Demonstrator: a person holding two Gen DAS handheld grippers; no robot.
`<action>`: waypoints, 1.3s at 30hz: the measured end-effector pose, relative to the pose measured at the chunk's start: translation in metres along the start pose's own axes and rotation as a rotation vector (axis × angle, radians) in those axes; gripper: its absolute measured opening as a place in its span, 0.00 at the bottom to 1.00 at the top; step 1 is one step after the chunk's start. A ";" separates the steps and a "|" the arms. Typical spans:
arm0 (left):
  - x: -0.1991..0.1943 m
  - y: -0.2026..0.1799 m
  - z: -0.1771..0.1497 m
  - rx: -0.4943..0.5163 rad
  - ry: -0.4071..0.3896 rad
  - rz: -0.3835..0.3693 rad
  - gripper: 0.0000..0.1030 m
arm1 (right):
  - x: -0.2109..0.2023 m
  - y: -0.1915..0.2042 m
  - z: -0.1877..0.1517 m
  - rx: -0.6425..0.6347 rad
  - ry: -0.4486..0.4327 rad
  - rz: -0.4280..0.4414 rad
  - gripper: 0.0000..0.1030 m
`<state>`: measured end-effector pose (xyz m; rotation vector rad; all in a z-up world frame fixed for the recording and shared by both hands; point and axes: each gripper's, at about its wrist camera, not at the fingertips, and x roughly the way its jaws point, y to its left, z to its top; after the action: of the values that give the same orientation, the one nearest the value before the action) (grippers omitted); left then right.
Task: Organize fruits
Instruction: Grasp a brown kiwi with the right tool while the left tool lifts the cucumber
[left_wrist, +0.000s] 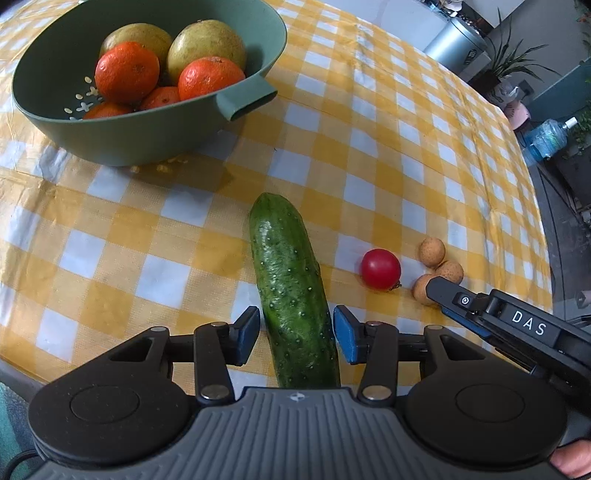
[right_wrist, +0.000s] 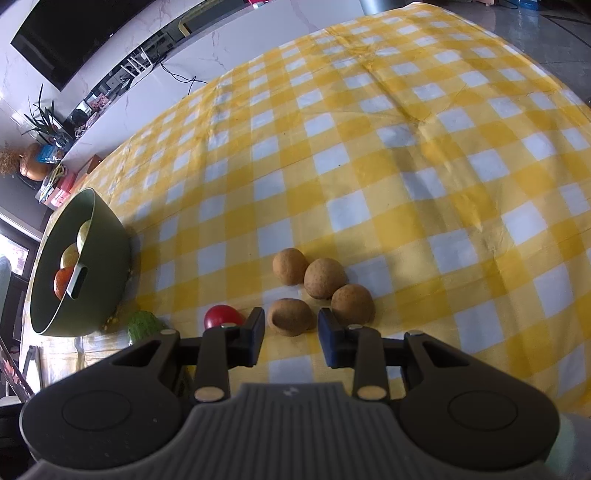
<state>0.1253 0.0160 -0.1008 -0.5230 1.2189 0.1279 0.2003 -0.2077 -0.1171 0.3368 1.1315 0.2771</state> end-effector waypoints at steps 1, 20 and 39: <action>0.001 0.000 -0.001 -0.007 -0.002 0.005 0.52 | 0.002 0.001 0.000 -0.003 0.002 -0.001 0.29; -0.006 0.004 -0.011 -0.026 -0.079 -0.013 0.43 | 0.007 0.008 -0.002 -0.039 -0.005 -0.032 0.24; -0.070 -0.007 -0.017 0.088 -0.302 -0.112 0.41 | -0.037 0.022 -0.023 -0.141 -0.211 0.064 0.23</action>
<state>0.0887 0.0151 -0.0389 -0.4752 0.8949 0.0547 0.1635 -0.1991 -0.0864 0.2702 0.8899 0.3674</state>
